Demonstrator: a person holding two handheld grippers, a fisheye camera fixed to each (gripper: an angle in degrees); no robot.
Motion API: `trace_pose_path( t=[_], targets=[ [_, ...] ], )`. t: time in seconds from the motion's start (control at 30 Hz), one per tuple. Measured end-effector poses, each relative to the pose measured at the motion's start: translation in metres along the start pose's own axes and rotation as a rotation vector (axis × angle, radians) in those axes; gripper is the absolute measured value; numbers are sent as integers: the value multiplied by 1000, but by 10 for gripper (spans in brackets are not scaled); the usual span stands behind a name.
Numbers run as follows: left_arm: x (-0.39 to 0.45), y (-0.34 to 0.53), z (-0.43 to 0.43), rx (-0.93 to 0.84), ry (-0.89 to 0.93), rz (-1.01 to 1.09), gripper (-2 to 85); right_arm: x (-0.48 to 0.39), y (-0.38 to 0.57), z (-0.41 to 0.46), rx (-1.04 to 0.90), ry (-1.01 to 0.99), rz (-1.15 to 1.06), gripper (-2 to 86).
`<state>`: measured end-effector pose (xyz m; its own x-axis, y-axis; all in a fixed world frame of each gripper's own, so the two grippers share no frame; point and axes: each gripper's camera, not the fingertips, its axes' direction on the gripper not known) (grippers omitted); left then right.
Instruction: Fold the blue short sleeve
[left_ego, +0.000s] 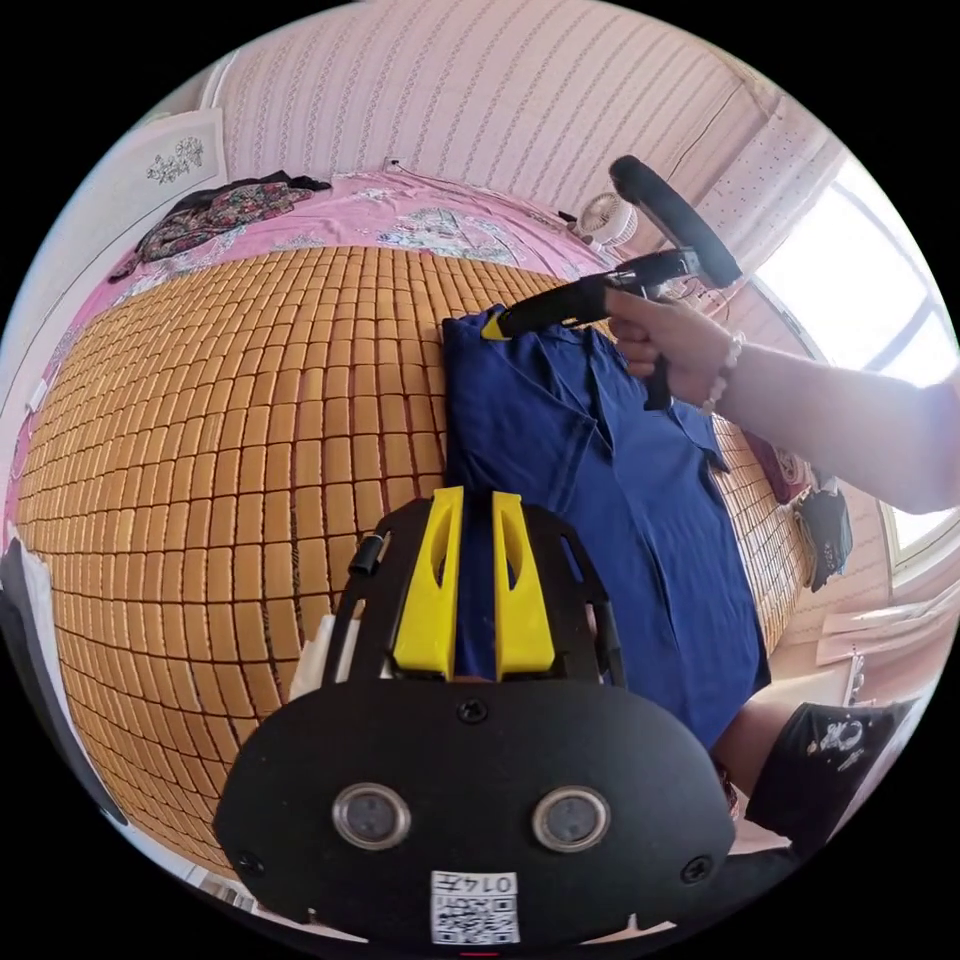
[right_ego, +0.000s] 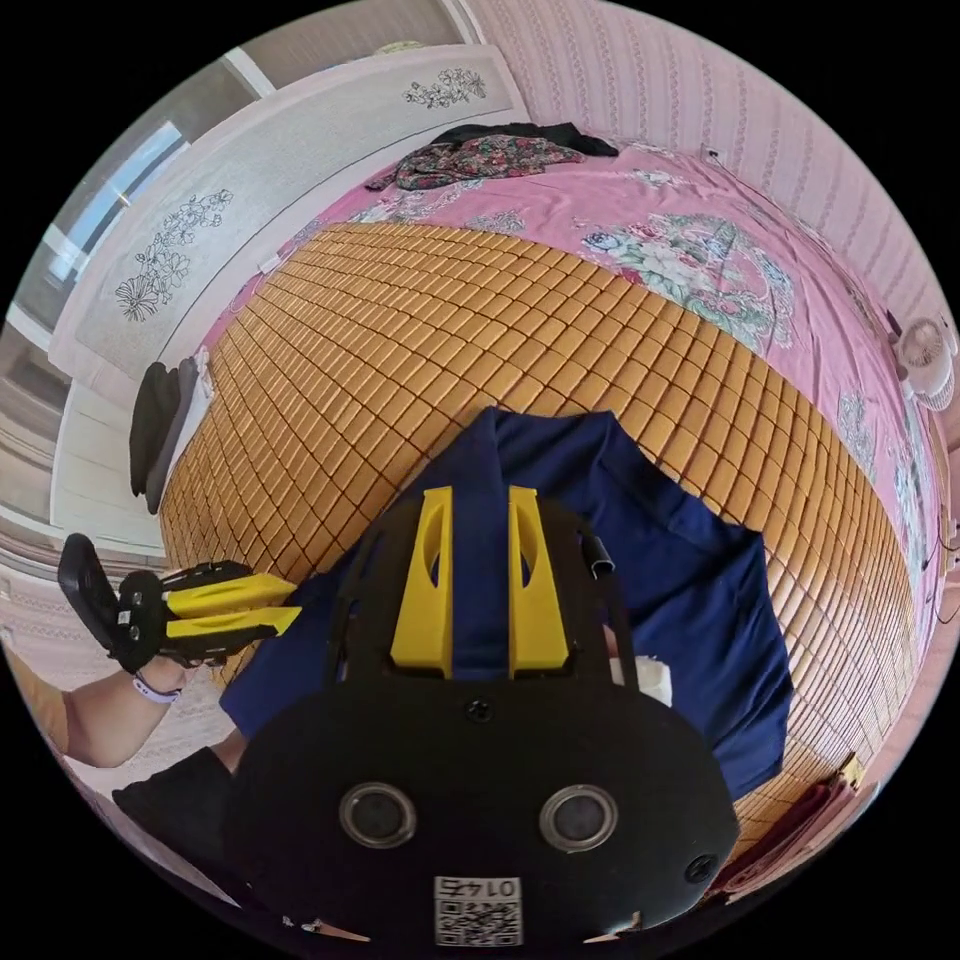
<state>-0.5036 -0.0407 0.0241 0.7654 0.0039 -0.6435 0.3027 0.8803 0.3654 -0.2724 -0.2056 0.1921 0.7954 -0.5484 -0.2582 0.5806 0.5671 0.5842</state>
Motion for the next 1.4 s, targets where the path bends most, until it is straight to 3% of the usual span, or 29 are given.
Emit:
trace_pose_path(
  t=[0.17, 0.4, 0.53, 0.67, 0.8, 1.0, 1.27, 1.4],
  targets=[
    [11, -21, 37, -147, -56, 16, 30, 4, -37, 25, -136, 5, -35, 19],
    [19, -32, 44, -113, -36, -41, 39, -28, -57, 22, -211, 118, -332, 20],
    [21, -30, 33, -68, -20, -107, 45, -16, -42, -7, -163, 114, -303, 47],
    [35, -33, 25, -72, 40, -105, 42, 31, 38, -83, 88, 108, -115, 46],
    [75, -52, 36, -143, 137, 7, 43, 81, 167, -110, 42, 208, 123, 47],
    [160, -109, 79, -190, 250, 239, 43, 151, 321, -146, 20, 153, 642, 58],
    [274, -197, 150, -200, 336, 355, 51, 197, 389, -169, 195, 48, 879, 79],
    [337, -236, 189, -204, 343, 419, 56, 215, 404, -169, 170, 1, 988, 78]
  ],
)
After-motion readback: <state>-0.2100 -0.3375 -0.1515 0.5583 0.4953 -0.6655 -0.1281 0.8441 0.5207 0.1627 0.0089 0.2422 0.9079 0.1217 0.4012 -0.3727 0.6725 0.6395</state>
